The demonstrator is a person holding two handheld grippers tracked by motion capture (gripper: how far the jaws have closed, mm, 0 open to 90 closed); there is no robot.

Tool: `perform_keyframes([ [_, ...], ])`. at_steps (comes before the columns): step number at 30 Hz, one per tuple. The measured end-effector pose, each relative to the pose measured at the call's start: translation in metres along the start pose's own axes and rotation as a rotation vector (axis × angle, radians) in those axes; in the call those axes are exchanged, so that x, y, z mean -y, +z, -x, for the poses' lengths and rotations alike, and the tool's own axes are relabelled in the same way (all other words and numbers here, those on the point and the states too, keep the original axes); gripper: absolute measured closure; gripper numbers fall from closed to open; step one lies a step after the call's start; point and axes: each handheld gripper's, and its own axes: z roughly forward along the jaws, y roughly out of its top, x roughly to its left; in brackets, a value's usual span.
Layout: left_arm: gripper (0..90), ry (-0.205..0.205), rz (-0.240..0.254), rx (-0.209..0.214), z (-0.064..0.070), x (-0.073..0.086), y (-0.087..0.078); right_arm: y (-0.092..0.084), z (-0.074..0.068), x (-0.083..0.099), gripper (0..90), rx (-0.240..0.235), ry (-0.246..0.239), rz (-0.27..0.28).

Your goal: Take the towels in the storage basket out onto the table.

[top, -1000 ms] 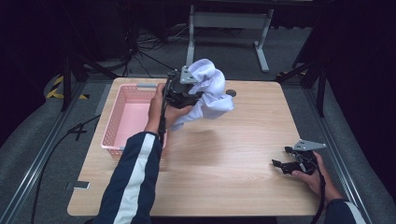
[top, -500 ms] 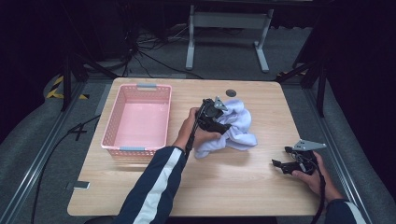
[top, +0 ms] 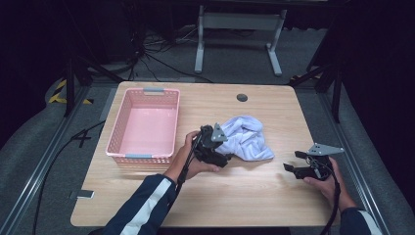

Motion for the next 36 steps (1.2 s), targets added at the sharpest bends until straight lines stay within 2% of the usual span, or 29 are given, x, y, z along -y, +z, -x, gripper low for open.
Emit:
perform_keyframes([
  [2, 25.0, 0.009, -0.057, -0.038, 0.002, 0.010, 0.011, 0.003, -0.011, -0.014, 26.3, -0.021, -0.034, 0.031],
  [3, 25.5, 0.004, -0.064, -0.044, 0.002, 0.014, 0.017, 0.007, -0.017, -0.021, 26.3, -0.041, -0.057, 0.033],
  [4, 26.4, -0.023, -0.069, -0.034, 0.001, 0.019, 0.022, 0.012, -0.024, -0.027, 26.4, -0.042, -0.091, 0.034],
  [5, 32.6, -0.007, -0.089, -0.039, -0.001, 0.020, 0.027, 0.020, -0.032, -0.033, 26.8, -0.048, -0.131, 0.025],
  [6, 38.2, -0.002, -0.099, -0.070, -0.002, 0.022, 0.031, 0.027, -0.038, -0.038, 26.7, -0.062, -0.153, 0.013],
  [7, 43.0, -0.015, -0.100, -0.069, -0.004, 0.023, 0.032, 0.035, -0.043, -0.044, 27.1, -0.076, -0.177, 0.003],
  [8, 49.8, -0.034, -0.094, -0.054, -0.006, 0.025, 0.033, 0.040, -0.045, -0.046, 28.3, -0.078, -0.188, 0.002],
  [9, 54.2, -0.034, -0.090, -0.035, -0.009, 0.026, 0.034, 0.045, -0.047, -0.048, 28.7, -0.085, -0.195, -0.007],
  [10, 59.1, -0.034, -0.091, -0.047, -0.011, 0.028, 0.033, 0.052, -0.049, -0.051, 29.0, -0.101, -0.209, -0.027],
  [12, 71.2, -0.019, -0.084, -0.041, -0.012, 0.029, 0.029, 0.064, -0.050, -0.055, 46.6, -0.075, -0.252, -0.046],
  [13, 74.4, -0.019, -0.084, -0.041, -0.012, 0.029, 0.029, 0.064, -0.050, -0.055, 46.6, -0.075, -0.252, -0.046],
  [14, 74.4, -0.001, -0.088, -0.056, -0.010, 0.030, 0.025, 0.067, -0.050, -0.056, 52.6, -0.083, -0.253, -0.060],
  [15, 76.5, 0.019, -0.075, -0.066, -0.007, 0.031, 0.016, 0.070, -0.047, -0.057, 68.7, -0.049, -0.268, -0.077],
  [16, 77.0, 0.019, -0.075, -0.066, -0.007, 0.031, 0.016, 0.068, -0.045, -0.057, 73.6, -0.040, -0.260, -0.069],
  [18, 78.9, 0.040, -0.069, -0.068, -0.003, 0.033, 0.004, 0.065, -0.042, -0.057, 75.8, -0.033, -0.249, -0.058],
  [19, 79.7, 0.054, -0.067, -0.065, 0.001, 0.037, -0.009, 0.058, -0.036, -0.059, 78.0, 0.006, -0.237, -0.049],
  [20, 79.8, 0.054, -0.067, -0.065, 0.001, 0.037, -0.009, 0.058, -0.036, -0.059, 78.0, 0.006, -0.237, -0.049],
  [21, 79.8, 0.060, -0.057, -0.069, 0.003, 0.040, -0.017, 0.054, -0.032, -0.060, 78.4, 0.034, -0.221, -0.035],
  [23, 80.2, 0.095, -0.068, -0.095, 0.012, 0.049, -0.037, 0.044, -0.020, -0.062, 78.8, 0.074, -0.183, -0.004],
  [24, 80.5, 0.099, -0.065, -0.103, 0.014, 0.054, -0.044, 0.040, -0.015, -0.063, 79.0, 0.094, -0.149, 0.007],
  [26, 80.9, 0.089, -0.066, -0.091, 0.017, 0.064, -0.057, 0.036, -0.005, -0.064, 79.1, 0.127, -0.123, 0.013],
  [28, 81.6, 0.007, -0.025, -0.043, 0.017, 0.077, -0.070, 0.034, 0.002, -0.062, 79.4, 0.155, -0.114, 0.010],
  [29, 81.8, 0.017, -0.042, -0.053, 0.019, 0.082, -0.075, 0.035, 0.005, -0.061, 80.1, 0.165, -0.109, 0.005],
  [30, 81.8, 0.017, -0.042, -0.053, 0.019, 0.082, -0.075, 0.036, 0.007, -0.061, 80.1, 0.179, -0.105, -0.008],
  [31, 81.8, 0.023, -0.052, -0.073, 0.022, 0.087, -0.077, 0.036, 0.007, -0.061, 80.1, 0.179, -0.105, -0.008],
  [33, 81.7, 0.006, -0.068, -0.035, 0.027, 0.097, -0.077, 0.038, 0.010, -0.060, 80.1, 0.191, -0.084, -0.016],
  [34, 81.8, 0.030, -0.094, -0.046, 0.032, 0.101, -0.075, 0.040, 0.013, -0.060, 79.9, 0.206, -0.061, -0.034],
  [35, 81.8, 0.055, -0.123, -0.040, 0.037, 0.105, -0.073, 0.040, 0.013, -0.060, 79.9, 0.206, -0.061, -0.034],
  [36, 81.8, 0.066, -0.137, -0.021, 0.041, 0.108, -0.071, 0.041, 0.014, -0.060, 79.8, 0.227, -0.057, -0.043],
])
